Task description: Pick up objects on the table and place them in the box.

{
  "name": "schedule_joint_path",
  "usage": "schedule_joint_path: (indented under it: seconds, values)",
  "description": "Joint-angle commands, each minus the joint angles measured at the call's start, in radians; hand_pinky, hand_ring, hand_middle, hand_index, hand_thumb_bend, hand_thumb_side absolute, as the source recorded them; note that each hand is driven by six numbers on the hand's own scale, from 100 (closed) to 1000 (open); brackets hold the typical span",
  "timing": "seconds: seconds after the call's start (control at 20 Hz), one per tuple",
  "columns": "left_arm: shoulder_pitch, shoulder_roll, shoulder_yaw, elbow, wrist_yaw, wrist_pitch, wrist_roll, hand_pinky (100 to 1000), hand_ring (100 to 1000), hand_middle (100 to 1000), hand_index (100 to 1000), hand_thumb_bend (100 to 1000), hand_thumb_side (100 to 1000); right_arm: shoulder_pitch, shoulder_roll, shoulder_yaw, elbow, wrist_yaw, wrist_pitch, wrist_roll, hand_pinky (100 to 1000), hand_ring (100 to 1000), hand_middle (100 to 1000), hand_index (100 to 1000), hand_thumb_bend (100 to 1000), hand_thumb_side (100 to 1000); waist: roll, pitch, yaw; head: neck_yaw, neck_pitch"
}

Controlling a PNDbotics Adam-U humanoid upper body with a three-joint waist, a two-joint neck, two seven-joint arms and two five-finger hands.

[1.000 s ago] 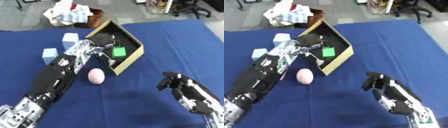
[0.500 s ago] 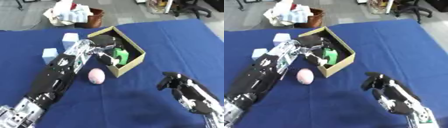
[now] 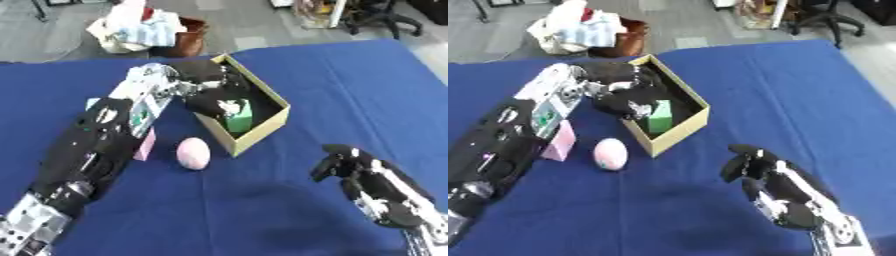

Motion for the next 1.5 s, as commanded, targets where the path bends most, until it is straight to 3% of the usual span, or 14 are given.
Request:
schedule_joint_path:
  seconds: [0.05,0.3,0.5,0.75,0.9,1.0,1.1,1.25,1.5]
  values:
    - [0.01,0.083,0.019,-0.101,0.058,0.018,0.0,805,741,788,900,100,561,-0.009,-0.014,-0.011,-0.011,0.002,-0.006,-0.003,675,711,652,912,100,452,-0.001,-0.018,0.006,-0.01,-0.014]
    - [0.094,0.219,0.036,-0.239,0.129,0.057,-0.032,814,747,798,909,127,421,-0.009,-0.021,-0.018,-0.011,0.006,-0.007,-0.01,675,711,652,912,100,451,0.002,-0.017,0.027,-0.027,-0.016]
    - [0.153,0.322,0.047,-0.305,0.179,0.062,-0.076,830,770,831,924,218,455,-0.011,-0.024,-0.019,-0.011,0.008,-0.008,-0.012,676,711,652,912,100,448,0.004,-0.015,0.039,-0.03,-0.017]
    - [0.178,0.383,0.052,-0.272,0.202,0.058,-0.146,844,791,866,944,304,715,-0.011,-0.026,-0.019,-0.01,0.01,-0.009,-0.011,676,710,653,913,100,452,0.005,-0.018,0.046,-0.03,-0.019]
    - [0.183,0.389,0.053,-0.223,0.182,0.045,-0.171,859,815,891,955,408,817,-0.011,-0.026,-0.019,-0.009,0.01,-0.01,-0.011,676,710,653,913,100,452,0.005,-0.02,0.045,-0.031,-0.021]
    - [0.187,0.392,0.051,-0.195,0.156,0.032,-0.177,863,826,902,960,472,837,-0.011,-0.027,-0.02,-0.008,0.01,-0.01,-0.011,676,710,653,913,100,452,0.005,-0.02,0.043,-0.031,-0.02]
    - [0.189,0.391,0.049,-0.169,0.126,0.016,-0.175,865,830,906,962,498,830,-0.011,-0.027,-0.019,-0.008,0.011,-0.01,-0.011,676,710,653,913,100,452,0.006,-0.02,0.041,-0.031,-0.019]
    - [0.191,0.387,0.046,-0.138,0.085,-0.011,-0.16,867,836,909,964,523,680,-0.011,-0.028,-0.019,-0.007,0.011,-0.01,-0.011,676,709,653,913,100,452,0.008,-0.02,0.04,-0.033,-0.017]
    - [0.189,0.377,0.043,-0.089,0.032,-0.044,-0.127,867,836,908,963,526,599,-0.011,-0.027,-0.018,-0.007,0.011,-0.01,-0.009,676,709,653,913,100,452,0.009,-0.022,0.04,-0.035,-0.017]
